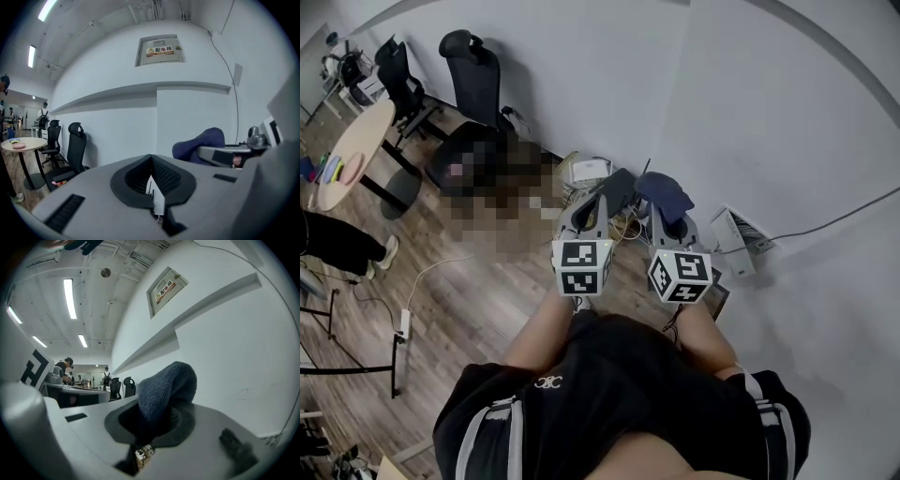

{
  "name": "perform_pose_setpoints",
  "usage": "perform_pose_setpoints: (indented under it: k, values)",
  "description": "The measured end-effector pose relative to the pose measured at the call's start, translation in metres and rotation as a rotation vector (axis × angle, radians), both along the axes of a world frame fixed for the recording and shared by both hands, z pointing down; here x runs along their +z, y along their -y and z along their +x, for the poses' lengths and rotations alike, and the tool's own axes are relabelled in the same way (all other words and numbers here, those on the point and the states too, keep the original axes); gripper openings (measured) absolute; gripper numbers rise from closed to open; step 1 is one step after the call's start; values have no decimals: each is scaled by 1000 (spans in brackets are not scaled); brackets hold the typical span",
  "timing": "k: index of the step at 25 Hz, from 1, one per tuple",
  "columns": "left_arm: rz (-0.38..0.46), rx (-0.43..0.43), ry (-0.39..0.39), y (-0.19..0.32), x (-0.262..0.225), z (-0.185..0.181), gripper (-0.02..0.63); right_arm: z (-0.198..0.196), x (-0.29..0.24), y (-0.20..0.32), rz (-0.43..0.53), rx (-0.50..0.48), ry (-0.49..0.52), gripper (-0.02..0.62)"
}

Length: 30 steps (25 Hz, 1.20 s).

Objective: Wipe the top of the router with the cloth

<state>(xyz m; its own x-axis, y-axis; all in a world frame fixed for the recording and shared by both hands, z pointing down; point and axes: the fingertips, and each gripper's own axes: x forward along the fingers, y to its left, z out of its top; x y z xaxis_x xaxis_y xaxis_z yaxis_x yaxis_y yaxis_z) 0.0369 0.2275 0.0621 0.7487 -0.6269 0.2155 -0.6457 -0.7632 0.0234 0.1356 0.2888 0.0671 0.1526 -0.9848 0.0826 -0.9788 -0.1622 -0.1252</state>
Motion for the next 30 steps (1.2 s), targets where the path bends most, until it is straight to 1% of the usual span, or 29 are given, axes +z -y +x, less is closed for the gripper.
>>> perform_pose_setpoints:
  k: [8,13,19,23,27,30]
  values:
    - [-50,9,3,99,8,-6,11,-3,5,95,-41,11,1,44]
    - [-82,40,-4,151,20,-3,11,-1,14,142,-69,46,-1,44]
    - [-117,96,-6,192,36,9,11,10,28,178,-108,102,-2,44]
    - [-151,122,16,212,56,13,11,16,41,191,-138,137,9,44]
    - [-177,112,38,226,74,17,11,22,54,203,-169,120,10,44]
    - [-205,83,45,232,87,20,11,31,67,212,-194,75,12,44]
